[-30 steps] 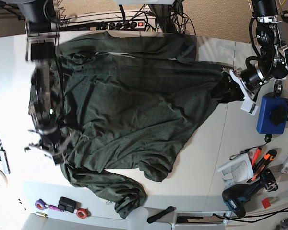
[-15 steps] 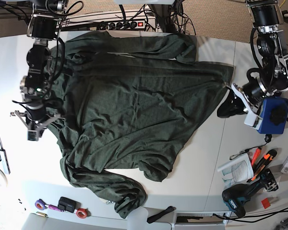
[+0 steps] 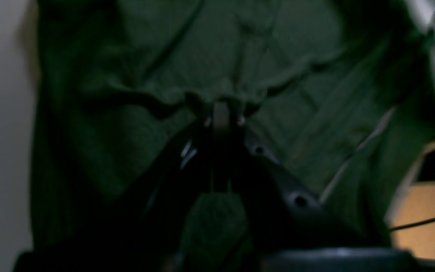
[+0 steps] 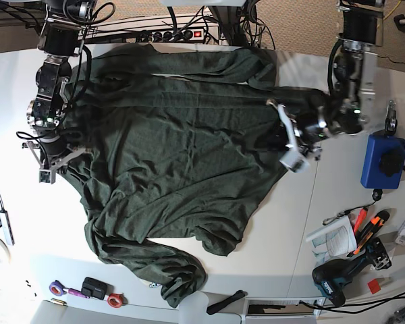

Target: Layout the t-shirt on the table in an organized manner, then fold the t-shirt properly

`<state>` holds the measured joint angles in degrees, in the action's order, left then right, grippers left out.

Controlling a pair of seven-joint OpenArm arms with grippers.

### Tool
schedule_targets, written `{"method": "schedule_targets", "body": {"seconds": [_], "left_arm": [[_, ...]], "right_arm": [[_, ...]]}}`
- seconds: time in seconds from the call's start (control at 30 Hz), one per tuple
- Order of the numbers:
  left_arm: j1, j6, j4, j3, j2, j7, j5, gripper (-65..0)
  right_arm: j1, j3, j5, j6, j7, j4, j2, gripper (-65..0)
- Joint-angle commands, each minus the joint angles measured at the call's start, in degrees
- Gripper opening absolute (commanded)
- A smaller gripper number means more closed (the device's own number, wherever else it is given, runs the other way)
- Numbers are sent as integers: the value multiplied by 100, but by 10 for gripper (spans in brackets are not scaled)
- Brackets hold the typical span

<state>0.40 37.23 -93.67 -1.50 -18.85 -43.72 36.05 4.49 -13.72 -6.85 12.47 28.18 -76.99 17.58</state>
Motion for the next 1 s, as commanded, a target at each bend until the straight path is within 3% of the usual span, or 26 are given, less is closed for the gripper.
{"method": "schedule_targets", "body": {"seconds": [0.0,0.1,0.43,0.7,0.97], "left_arm": [[-131,-94,-94,-79,74,179,-15,-650],[-153,-321,-94,-179,304,302,-293,-650],[-166,-315,-94,-173,374,389,-315,-650],[-168,-313,-94,-170,297,308,-310,-650],[-166,-315,-94,-170,297,308,-308,-650]], "right_arm": [[107,-28,-92,24,-168,-116,98,-650],[107,-28,-146,219,-197,-116,44,-650],[103,-170,350,138,-127,321,-107,-650],[72,-1036,343,138,634,328,-107,-650],[-424,-1768,-33,140,664,323,-107,-650]]}}
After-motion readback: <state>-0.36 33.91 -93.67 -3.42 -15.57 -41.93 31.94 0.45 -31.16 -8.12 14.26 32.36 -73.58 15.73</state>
